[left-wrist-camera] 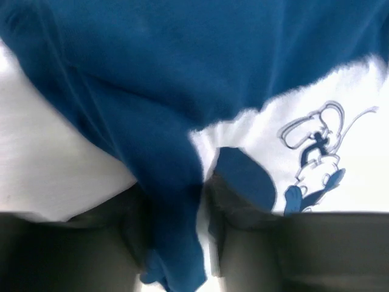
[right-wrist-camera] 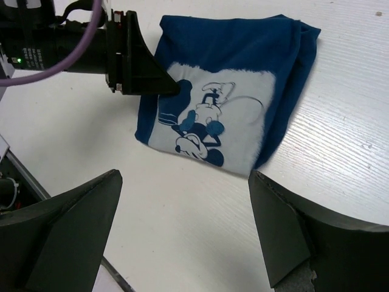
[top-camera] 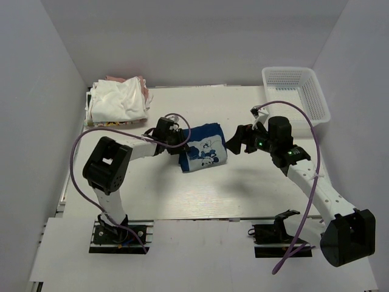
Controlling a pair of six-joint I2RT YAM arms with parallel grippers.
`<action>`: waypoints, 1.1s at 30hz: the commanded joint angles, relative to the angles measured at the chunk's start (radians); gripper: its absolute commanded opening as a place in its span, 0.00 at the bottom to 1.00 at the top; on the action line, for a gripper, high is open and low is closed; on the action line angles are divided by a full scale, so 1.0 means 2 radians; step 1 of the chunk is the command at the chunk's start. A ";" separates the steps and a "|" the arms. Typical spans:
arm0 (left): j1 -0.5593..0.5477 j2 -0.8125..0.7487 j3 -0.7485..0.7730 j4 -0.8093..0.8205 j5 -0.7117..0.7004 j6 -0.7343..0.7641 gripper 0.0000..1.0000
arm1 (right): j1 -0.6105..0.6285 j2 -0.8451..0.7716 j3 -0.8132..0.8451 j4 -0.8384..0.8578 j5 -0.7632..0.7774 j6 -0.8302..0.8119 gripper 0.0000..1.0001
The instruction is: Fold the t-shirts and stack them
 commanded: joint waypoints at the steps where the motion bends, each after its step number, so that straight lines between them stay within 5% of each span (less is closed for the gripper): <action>1: -0.002 0.028 0.021 -0.003 0.016 0.038 0.43 | -0.001 0.000 0.002 -0.002 0.008 -0.011 0.90; 2: -0.002 0.028 0.028 -0.009 0.010 0.046 0.35 | -0.002 0.000 0.002 -0.002 0.012 -0.013 0.90; 3: -0.002 0.028 0.036 -0.022 -0.013 0.053 0.12 | -0.001 0.000 0.002 -0.002 0.013 -0.013 0.90; 4: -0.002 0.028 0.044 -0.032 -0.028 0.071 0.01 | -0.001 0.000 0.001 -0.001 0.014 -0.014 0.90; 11: -0.002 0.028 0.180 -0.139 -0.082 0.211 0.00 | 0.000 -0.004 -0.005 0.001 0.020 -0.020 0.90; 16: 0.003 0.028 0.269 -0.226 -0.184 0.279 0.00 | -0.001 -0.006 -0.005 -0.001 0.028 -0.025 0.90; 22: 0.013 0.028 0.321 -0.255 -0.299 0.361 0.00 | -0.001 -0.011 -0.008 -0.003 0.040 -0.028 0.90; 33: 0.074 0.001 0.339 -0.211 -0.309 0.572 0.00 | -0.002 0.008 -0.005 0.000 0.045 -0.032 0.90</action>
